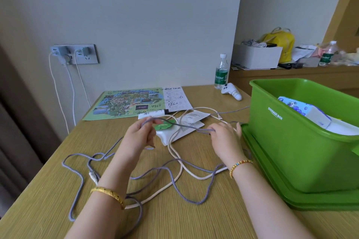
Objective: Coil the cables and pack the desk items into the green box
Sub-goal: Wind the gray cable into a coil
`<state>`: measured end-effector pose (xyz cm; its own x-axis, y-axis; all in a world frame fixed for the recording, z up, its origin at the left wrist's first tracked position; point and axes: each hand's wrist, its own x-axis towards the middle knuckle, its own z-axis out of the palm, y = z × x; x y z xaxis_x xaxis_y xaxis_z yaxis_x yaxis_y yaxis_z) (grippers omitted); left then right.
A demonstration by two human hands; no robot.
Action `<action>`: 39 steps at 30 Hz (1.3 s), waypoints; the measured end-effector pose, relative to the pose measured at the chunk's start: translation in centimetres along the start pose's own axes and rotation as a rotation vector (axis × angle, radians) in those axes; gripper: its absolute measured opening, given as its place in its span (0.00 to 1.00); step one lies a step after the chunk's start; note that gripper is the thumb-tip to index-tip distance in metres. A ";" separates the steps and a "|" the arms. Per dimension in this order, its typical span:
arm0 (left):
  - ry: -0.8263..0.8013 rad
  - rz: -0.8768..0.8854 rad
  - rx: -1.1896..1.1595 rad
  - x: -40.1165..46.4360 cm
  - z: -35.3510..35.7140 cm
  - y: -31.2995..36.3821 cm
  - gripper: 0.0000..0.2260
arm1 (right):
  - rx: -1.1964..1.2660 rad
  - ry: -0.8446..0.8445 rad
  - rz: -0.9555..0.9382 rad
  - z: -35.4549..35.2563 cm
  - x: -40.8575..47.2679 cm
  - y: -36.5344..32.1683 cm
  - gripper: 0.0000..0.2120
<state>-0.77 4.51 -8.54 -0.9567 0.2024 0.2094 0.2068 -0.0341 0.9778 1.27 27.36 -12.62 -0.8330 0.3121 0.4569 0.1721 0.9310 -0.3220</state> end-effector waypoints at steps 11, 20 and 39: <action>-0.265 -0.156 0.259 -0.3 -1.8 -0.4 0.07 | -0.099 -0.218 0.002 0.9 0.1 0.8 0.07; -0.384 -0.115 0.830 -0.8 1.6 -2.2 0.25 | 0.150 -0.223 -0.077 0.0 -0.1 -0.5 0.08; -0.524 -0.123 0.362 -1.3 0.1 0.1 0.16 | 1.471 -0.263 -0.050 -5.8 -1.2 -3.9 0.04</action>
<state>0.47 4.32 -8.74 -0.7698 0.6377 -0.0256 0.2460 0.3336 0.9101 4.64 24.48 -7.04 -0.9179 0.0949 0.3854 -0.3952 -0.1294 -0.9094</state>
